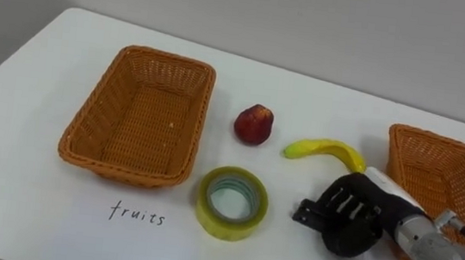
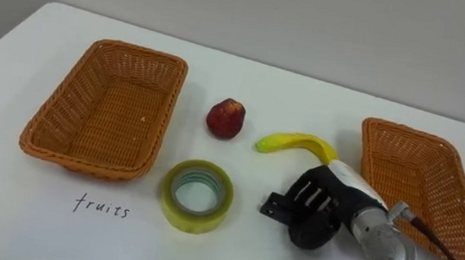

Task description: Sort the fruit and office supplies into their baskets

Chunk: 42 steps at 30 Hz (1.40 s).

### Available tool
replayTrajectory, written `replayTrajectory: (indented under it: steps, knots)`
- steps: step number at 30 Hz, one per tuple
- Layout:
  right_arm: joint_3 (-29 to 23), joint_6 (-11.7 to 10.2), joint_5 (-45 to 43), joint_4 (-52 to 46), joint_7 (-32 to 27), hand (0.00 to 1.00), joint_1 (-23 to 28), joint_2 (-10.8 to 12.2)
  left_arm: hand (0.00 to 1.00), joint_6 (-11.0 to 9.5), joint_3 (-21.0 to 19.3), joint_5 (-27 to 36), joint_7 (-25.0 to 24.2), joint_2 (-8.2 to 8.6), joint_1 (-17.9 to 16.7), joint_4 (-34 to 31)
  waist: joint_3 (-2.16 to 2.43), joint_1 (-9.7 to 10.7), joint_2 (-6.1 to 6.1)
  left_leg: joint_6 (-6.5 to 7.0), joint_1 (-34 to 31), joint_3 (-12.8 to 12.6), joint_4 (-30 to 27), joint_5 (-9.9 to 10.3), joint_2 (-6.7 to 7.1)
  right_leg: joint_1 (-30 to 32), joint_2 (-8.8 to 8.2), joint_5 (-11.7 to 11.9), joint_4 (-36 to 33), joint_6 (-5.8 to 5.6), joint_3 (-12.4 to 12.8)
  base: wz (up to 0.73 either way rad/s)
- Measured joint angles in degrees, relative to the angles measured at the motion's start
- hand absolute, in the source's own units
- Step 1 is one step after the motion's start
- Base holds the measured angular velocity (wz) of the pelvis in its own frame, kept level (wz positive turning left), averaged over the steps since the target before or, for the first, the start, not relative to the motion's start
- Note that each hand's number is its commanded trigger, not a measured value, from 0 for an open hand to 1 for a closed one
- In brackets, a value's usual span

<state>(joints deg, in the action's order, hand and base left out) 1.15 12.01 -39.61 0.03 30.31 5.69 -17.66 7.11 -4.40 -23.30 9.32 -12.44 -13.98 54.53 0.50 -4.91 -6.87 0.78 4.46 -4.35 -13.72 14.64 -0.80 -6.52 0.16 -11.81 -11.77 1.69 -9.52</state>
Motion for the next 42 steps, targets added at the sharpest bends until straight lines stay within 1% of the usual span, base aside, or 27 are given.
replayTrajectory:
  steps: [2, 6, 10, 14, 17, 22, 24, 26, 28, 31, 33, 34, 36, 39, 42]
  knots:
    - [0.03, 0.6, 1.11, 0.13, 0.09, 1.0, 0.07, 0.06, 0.0, 0.02, 0.01, 0.0, 0.01, 0.0, -0.01, 0.0, 0.0, -0.02, 0.0, 0.0, 0.01, 0.2, -0.1, 0.0, -0.01, -0.01, 0.01, 0.07, 0.0, 0.02, 0.01, 0.0]
    - [0.12, 0.89, 1.16, 0.41, 0.09, 1.0, 0.05, 0.08, 0.0, 0.04, 0.01, 0.0, 0.11, -0.03, -0.01, 0.0, 0.0, -0.02, 0.0, 0.01, 0.0, 0.36, -0.41, 0.01, -0.01, -0.13, 0.01, 0.13, -0.01, 0.01, -0.04, 0.0]
    - [0.14, 1.84, 1.5, 0.48, 0.38, 1.0, 0.04, 0.18, 0.0, 0.07, 0.01, 0.0, 0.15, -0.04, -0.02, 0.0, -0.01, -0.03, 0.0, 0.04, -0.03, 0.48, -0.8, 0.04, -0.01, -0.07, 0.02, 0.18, -0.01, 0.01, -0.09, 0.0]
    - [0.2, 1.83, 1.69, 0.48, 0.42, 1.0, 0.14, 0.23, 0.0, 0.07, 0.14, 0.09, 0.28, -0.04, -0.31, -0.01, -0.01, 0.01, -0.01, 0.05, -0.09, 0.48, -0.92, 0.05, -0.01, 0.0, 0.01, 0.24, -0.01, 0.01, -0.08, 0.0]
    - [-0.02, 1.81, 3.39, -0.76, 0.41, 1.0, 0.59, 0.23, 0.0, 0.05, 0.14, 0.09, 0.42, -0.03, -0.49, -1.03, 0.04, 0.07, -0.13, 0.05, -0.63, 0.46, -1.03, 0.03, -0.01, 0.31, 0.04, 0.28, 0.02, 0.03, 0.06, 0.0]
    - [-0.07, 1.77, 6.01, -1.72, 0.19, 1.0, 1.23, 0.33, 0.0, -0.03, 0.68, 0.09, 2.63, -0.04, -0.57, -1.14, 0.09, 0.22, -0.25, 0.04, -0.71, -0.06, -0.93, 0.01, -0.12, 0.68, 0.12, 0.4, 0.03, 0.09, 0.22, -0.04]
    - [0.1, 1.75, 5.79, -3.52, 0.45, 1.0, 1.49, 0.49, 0.0, -0.07, 0.66, 0.23, 3.22, -0.04, -0.86, -0.94, 0.08, 0.83, -0.24, 0.05, -0.67, -0.06, -0.86, 0.01, -0.13, 0.51, 0.1, 0.4, 0.02, 0.08, 0.18, 0.0]
    - [0.04, 1.71, 5.99, -4.42, 0.51, 1.0, 2.2, 0.5, 0.0, -0.27, 0.62, 0.29, 3.87, 0.07, -1.19, -0.83, 0.06, 0.83, -0.21, 0.05, -0.54, -0.35, -0.67, 0.01, -0.12, 0.57, 0.13, 0.41, 0.02, 0.08, 0.85, -0.08]
    - [0.0, 1.68, 6.17, -5.29, 0.54, 1.0, 2.43, 0.49, 0.0, -0.76, 0.6, 0.39, 4.14, 0.16, -1.58, 0.06, -0.07, 1.13, -0.02, 0.06, -0.19, -0.61, -0.39, 0.01, -0.15, 0.54, 0.21, 0.42, 0.0, 0.06, 1.49, -0.14]
    - [-1.22, 0.92, 7.4, -6.97, 0.53, 1.0, 2.49, 0.48, 0.0, -0.95, -0.01, 0.61, 4.14, 0.7, -1.96, 1.28, -0.26, 1.72, 0.28, 0.06, 0.08, -1.32, 0.02, 0.01, -0.23, 0.64, 0.22, 0.44, 0.0, 0.03, 1.65, -0.11]
    - [-2.98, -0.1, 7.88, -10.31, 0.33, 1.0, 2.85, 0.48, 0.0, -1.4, -0.07, 0.59, 4.14, 1.01, -1.84, 1.76, -0.55, 1.77, 0.74, 0.07, 0.07, -1.65, 0.11, 0.01, -0.25, 0.66, 0.22, 0.45, 0.04, 0.01, 1.65, 0.0]
    - [-3.29, -0.36, 7.94, -10.96, 0.21, 1.0, 2.84, 0.48, 0.0, -1.43, -0.07, 0.58, 4.14, 1.04, -1.81, 1.82, -0.56, 1.84, 0.83, 0.07, 0.07, -1.67, 0.13, 0.01, -0.25, 0.7, 0.22, 0.45, 0.05, 0.01, 1.67, 0.0]
    - [-4.85, -1.62, 7.95, -12.85, -0.41, 1.0, 2.83, 0.5, 0.0, -1.78, -0.19, 0.58, 4.11, 1.16, -2.03, 2.16, -0.56, 2.08, 1.05, 0.06, 0.07, -1.66, 0.23, 0.01, -0.28, 0.7, 0.26, 0.45, 0.1, 0.01, 1.66, 0.0]
    - [-5.9, -2.19, 7.95, -13.75, -1.16, 1.0, 2.83, 0.5, 0.0, -2.41, -0.36, 0.57, 3.98, 1.41, -1.84, 2.74, -0.61, 2.13, 1.19, 0.06, 0.08, -1.67, 0.28, 0.01, -0.27, 0.72, 0.24, 0.45, 0.17, 0.01, 1.68, 0.0]
    - [-6.84, -2.9, 8.04, -14.0, -2.39, 1.0, 2.82, 0.53, 0.0, -2.5, -0.37, 0.58, 3.94, 1.52, -1.82, 2.83, -0.66, 2.19, 1.28, 0.06, 0.08, -1.67, 0.34, 0.01, -0.26, 0.74, 0.24, 0.45, 0.18, 0.01, 1.64, 0.0]
